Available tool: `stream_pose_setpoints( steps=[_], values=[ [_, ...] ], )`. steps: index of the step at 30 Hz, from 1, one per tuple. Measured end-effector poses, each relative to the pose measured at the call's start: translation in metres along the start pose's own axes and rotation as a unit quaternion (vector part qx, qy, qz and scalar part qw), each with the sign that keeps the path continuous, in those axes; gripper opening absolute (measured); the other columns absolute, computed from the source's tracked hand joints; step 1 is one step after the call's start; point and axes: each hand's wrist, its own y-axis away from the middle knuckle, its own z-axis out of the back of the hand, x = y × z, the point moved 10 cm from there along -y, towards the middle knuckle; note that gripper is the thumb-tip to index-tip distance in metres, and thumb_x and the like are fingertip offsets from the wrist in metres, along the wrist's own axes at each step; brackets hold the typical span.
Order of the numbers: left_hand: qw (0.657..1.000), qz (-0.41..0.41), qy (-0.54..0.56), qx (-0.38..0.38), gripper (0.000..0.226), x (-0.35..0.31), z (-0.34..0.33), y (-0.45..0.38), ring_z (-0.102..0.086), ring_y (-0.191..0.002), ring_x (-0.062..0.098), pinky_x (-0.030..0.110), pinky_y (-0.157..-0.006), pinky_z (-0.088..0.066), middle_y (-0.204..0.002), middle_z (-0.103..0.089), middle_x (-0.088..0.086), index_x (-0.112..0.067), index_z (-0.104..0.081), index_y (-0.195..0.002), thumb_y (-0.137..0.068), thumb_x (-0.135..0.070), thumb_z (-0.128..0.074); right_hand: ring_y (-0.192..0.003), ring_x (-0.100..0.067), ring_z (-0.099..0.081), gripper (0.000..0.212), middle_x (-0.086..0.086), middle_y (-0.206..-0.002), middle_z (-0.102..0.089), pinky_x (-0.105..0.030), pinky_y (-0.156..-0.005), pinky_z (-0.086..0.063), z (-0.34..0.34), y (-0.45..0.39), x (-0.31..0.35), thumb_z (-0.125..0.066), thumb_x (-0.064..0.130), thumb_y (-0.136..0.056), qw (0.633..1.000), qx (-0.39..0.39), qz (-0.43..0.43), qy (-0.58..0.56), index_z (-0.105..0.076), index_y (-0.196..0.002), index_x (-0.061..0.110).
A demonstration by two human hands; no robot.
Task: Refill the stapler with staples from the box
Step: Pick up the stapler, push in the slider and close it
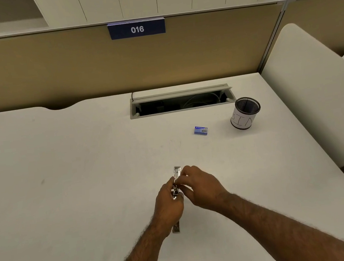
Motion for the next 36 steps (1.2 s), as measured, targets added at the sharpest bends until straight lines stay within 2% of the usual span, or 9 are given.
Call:
stream_pose_setpoints(
  steps=[5,10,16,18,20,27,30,33,36],
  values=[
    [1.0,0.01,0.006,0.012,0.044,0.006,-0.005,0.003,-0.06,-0.103,0.024,0.037,-0.09,-0.051,-0.116,-0.062,0.004,-0.026,-0.048,-0.131,-0.09,-0.01,-0.053,-0.079,-0.021,-0.055,0.023,-0.002,-0.104,-0.06,-0.032,-0.057,-0.044,0.009,-0.001,-0.002,-0.057,0.017,-0.084,0.985,-0.027,0.086,0.15,-0.061,-0.105,0.027],
    [1.0,0.014,0.012,0.015,0.043,0.008,-0.009,0.002,-0.06,-0.104,0.029,0.039,-0.091,-0.05,-0.117,-0.062,0.005,-0.024,-0.048,-0.131,-0.09,-0.011,-0.054,-0.081,-0.023,-0.054,0.041,-0.005,-0.106,-0.059,-0.035,-0.062,-0.048,0.01,-0.004,-0.02,-0.06,0.011,-0.079,0.978,-0.038,0.042,0.201,-0.055,-0.116,0.027],
    [0.999,-0.015,0.034,0.015,0.048,0.003,-0.005,-0.002,-0.06,-0.104,0.015,0.034,-0.092,-0.053,-0.116,-0.063,-0.004,-0.031,-0.049,-0.131,-0.089,-0.007,-0.052,-0.082,-0.002,-0.048,0.023,0.012,-0.097,-0.055,-0.019,-0.068,-0.043,0.011,0.018,-0.008,-0.044,0.042,-0.096,0.994,-0.102,-0.013,-0.038,-0.055,-0.109,0.028],
    [0.999,-0.041,0.017,0.014,0.052,-0.001,-0.005,-0.002,-0.059,-0.103,0.008,0.02,-0.08,-0.052,-0.117,-0.062,-0.007,-0.034,-0.049,-0.129,-0.088,-0.003,-0.049,-0.073,0.001,-0.045,0.029,0.017,-0.088,-0.052,-0.014,-0.062,-0.038,0.005,0.021,-0.01,-0.043,0.059,-0.091,0.992,-0.092,-0.051,-0.076,-0.053,-0.096,0.032],
    [0.998,-0.06,0.011,0.007,0.05,-0.004,-0.005,-0.001,-0.058,-0.101,0.006,0.013,-0.076,-0.047,-0.117,-0.061,-0.01,-0.035,-0.049,-0.128,-0.089,-0.004,-0.053,-0.065,-0.003,-0.046,0.032,0.015,-0.077,-0.051,-0.017,-0.058,-0.037,0.001,0.019,-0.019,-0.045,0.06,-0.089,0.984,-0.091,-0.108,-0.105,-0.053,-0.082,0.029],
    [0.998,-0.048,0.031,0.0,0.049,-0.001,-0.008,-0.001,-0.059,-0.098,0.008,0.021,-0.079,-0.048,-0.117,-0.059,-0.009,-0.033,-0.047,-0.131,-0.089,-0.011,-0.057,-0.051,-0.005,-0.045,0.045,0.01,-0.054,-0.051,-0.023,-0.053,-0.037,-0.023,0.021,-0.062,-0.056,0.06,-0.084,0.914,-0.054,-0.315,-0.251,-0.047,-0.058,0.024],
    [0.997,-0.039,0.072,0.004,0.045,0.0,-0.007,-0.002,-0.062,-0.096,0.012,0.023,-0.078,-0.05,-0.112,-0.063,-0.009,-0.035,-0.051,-0.127,-0.089,-0.012,-0.058,-0.057,-0.008,-0.052,0.035,0.008,-0.064,-0.06,-0.029,-0.058,-0.045,-0.019,0.023,-0.057,-0.047,0.05,-0.093,0.912,-0.079,-0.301,-0.269,-0.052,-0.071,0.023],
    [0.978,0.005,0.206,0.009,0.021,0.006,-0.006,-0.007,-0.062,-0.083,0.014,0.023,-0.069,-0.052,-0.098,-0.067,-0.003,-0.026,-0.063,-0.112,-0.093,-0.022,-0.054,-0.058,-0.008,-0.054,0.014,0.007,-0.078,-0.065,-0.034,-0.061,-0.051,-0.011,0.031,-0.042,-0.043,0.032,-0.097,0.949,-0.084,-0.234,-0.194,-0.051,-0.107,0.026],
    [0.935,0.087,0.342,-0.014,0.02,0.022,-0.003,-0.015,-0.057,-0.069,0.016,0.028,-0.064,-0.05,-0.082,-0.064,0.006,-0.014,-0.069,-0.09,-0.095,-0.021,-0.051,-0.072,-0.009,-0.059,0.044,0.011,-0.094,-0.064,-0.028,-0.068,-0.049,-0.017,0.045,-0.007,-0.048,0.032,-0.089,0.995,-0.039,-0.063,-0.07,-0.036,-0.131,0.033]
  ],
)
